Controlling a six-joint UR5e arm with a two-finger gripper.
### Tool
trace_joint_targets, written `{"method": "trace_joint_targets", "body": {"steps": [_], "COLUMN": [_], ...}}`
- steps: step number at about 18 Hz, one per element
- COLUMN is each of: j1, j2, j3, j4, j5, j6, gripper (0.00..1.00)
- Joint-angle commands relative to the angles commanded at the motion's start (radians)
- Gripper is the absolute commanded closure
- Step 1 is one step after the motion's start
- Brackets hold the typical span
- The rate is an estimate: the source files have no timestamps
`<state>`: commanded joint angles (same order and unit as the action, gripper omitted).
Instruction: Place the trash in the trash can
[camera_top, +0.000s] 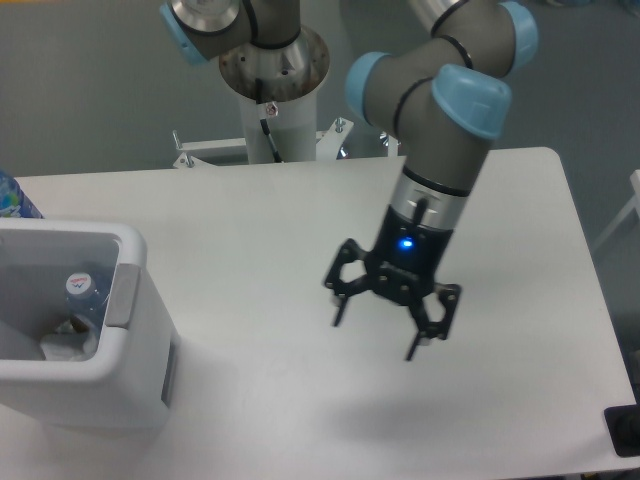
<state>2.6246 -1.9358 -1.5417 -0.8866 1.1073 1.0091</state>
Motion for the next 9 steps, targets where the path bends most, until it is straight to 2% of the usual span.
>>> {"method": "trace_joint_targets", "body": {"steps": [4,9], "j1": [0.003,0.002], "j2": [0.001,-0.002], "j3": [-0.011,-0.012], "j4": [-0.014,-0.021], "j5": [0.207,0.314], "j6": [0.127,0.155], "gripper": [0.00,0.00]}}
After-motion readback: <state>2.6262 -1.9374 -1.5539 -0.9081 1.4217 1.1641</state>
